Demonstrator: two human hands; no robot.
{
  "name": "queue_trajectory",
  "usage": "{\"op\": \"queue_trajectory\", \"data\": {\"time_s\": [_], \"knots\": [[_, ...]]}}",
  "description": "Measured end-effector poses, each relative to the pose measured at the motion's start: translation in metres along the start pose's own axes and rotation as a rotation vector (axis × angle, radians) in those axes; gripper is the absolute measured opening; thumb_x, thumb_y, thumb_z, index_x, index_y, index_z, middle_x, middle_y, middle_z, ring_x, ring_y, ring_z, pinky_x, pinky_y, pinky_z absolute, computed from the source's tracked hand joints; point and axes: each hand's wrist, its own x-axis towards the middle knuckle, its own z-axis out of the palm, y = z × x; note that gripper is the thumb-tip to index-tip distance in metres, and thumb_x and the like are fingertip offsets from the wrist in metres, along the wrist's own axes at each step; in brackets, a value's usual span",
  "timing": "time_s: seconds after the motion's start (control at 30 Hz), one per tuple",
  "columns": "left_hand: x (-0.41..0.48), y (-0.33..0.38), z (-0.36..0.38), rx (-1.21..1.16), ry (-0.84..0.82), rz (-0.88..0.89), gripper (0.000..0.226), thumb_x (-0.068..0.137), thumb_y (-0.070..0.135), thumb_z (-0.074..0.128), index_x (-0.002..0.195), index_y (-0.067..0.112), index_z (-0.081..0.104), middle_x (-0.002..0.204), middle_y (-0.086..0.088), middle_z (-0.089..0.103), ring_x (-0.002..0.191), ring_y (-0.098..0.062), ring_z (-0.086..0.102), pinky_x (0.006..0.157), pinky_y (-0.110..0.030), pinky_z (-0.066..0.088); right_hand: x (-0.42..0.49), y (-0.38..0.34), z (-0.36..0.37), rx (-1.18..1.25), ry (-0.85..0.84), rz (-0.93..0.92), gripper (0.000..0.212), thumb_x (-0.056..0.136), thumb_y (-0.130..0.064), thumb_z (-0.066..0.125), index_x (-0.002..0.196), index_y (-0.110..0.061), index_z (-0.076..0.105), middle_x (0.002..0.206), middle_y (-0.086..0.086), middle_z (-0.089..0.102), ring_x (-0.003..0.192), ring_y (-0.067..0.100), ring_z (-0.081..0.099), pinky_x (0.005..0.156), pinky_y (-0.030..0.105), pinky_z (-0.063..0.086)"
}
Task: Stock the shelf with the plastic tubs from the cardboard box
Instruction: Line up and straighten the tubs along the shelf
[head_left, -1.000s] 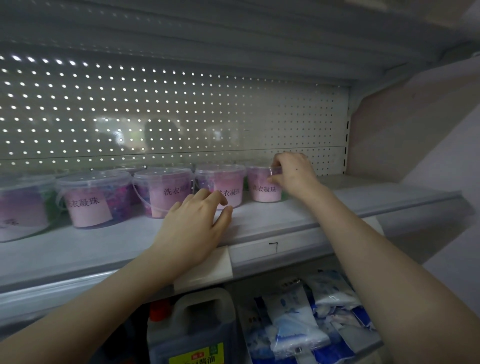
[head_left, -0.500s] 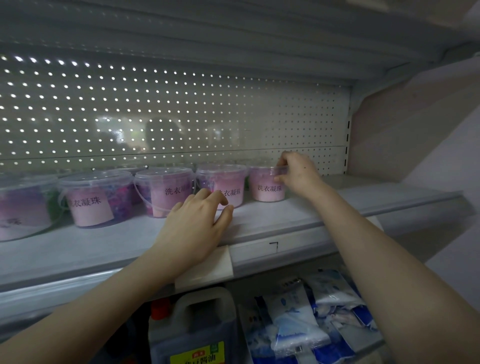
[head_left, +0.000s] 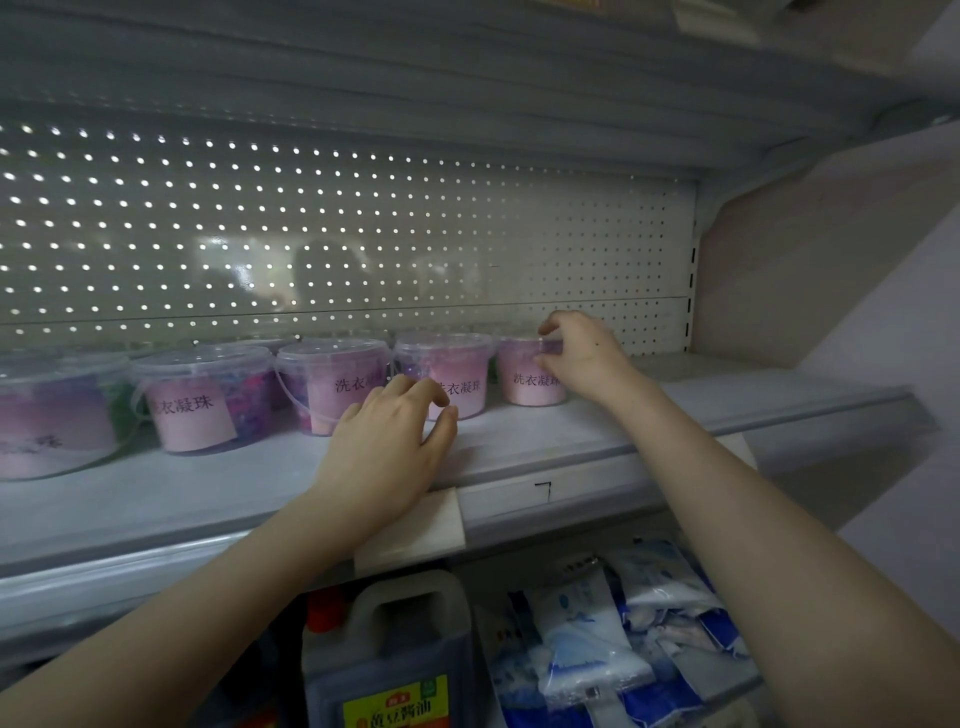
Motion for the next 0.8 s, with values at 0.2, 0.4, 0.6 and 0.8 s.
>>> {"op": "queue_trajectory", "data": {"time_s": [0.2, 0.4, 0.6, 0.8], "knots": [[-0.006, -0.010, -0.021, 0.092, 0.035, 0.022, 0.027, 0.093, 0.034, 0.046, 0.115, 0.022, 0.057, 0.115, 0.000, 0.056, 0.106, -0.026, 0.054, 0.079, -0.033, 0.034, -0.006, -0.032, 0.005, 0.179, -0.035, -0.098, 0.041, 0.079, -0.022, 0.073, 0.118, -0.019, 0.060, 0.127, 0.002, 0.058, 0.119, 0.020, 0.052, 0.098, 0.031, 0.040], [-0.032, -0.047, -0.054, 0.194, 0.059, 0.017, 0.047, 0.085, 0.051, 0.033, 0.109, 0.022, 0.061, 0.109, 0.000, 0.060, 0.100, -0.028, 0.057, 0.076, -0.036, 0.039, -0.009, -0.054, 0.022, 0.150, -0.120, -0.126, 0.038, 0.082, -0.026, 0.071, 0.118, -0.017, 0.062, 0.123, 0.003, 0.060, 0.115, 0.021, 0.053, 0.097, 0.031, 0.040], [-0.036, -0.074, -0.076, 0.201, 0.134, -0.039, 0.044, 0.082, 0.047, 0.033, 0.102, 0.023, 0.063, 0.103, -0.002, 0.061, 0.090, -0.031, 0.059, 0.070, -0.032, 0.031, -0.004, -0.074, 0.032, 0.025, 0.015, -0.129, 0.031, 0.077, -0.034, 0.075, 0.102, -0.017, 0.068, 0.108, 0.004, 0.064, 0.103, 0.024, 0.055, 0.087, 0.033, 0.044], [-0.042, -0.091, -0.075, 0.238, 0.118, -0.079, 0.041, 0.081, 0.043, 0.034, 0.099, 0.018, 0.062, 0.099, -0.005, 0.060, 0.089, -0.033, 0.059, 0.068, -0.032, 0.031, -0.008, -0.093, 0.039, -0.111, 0.100, -0.130, 0.032, 0.078, -0.038, 0.072, 0.099, -0.014, 0.069, 0.108, 0.006, 0.060, 0.107, 0.026, 0.048, 0.080, 0.032, 0.036]]}}
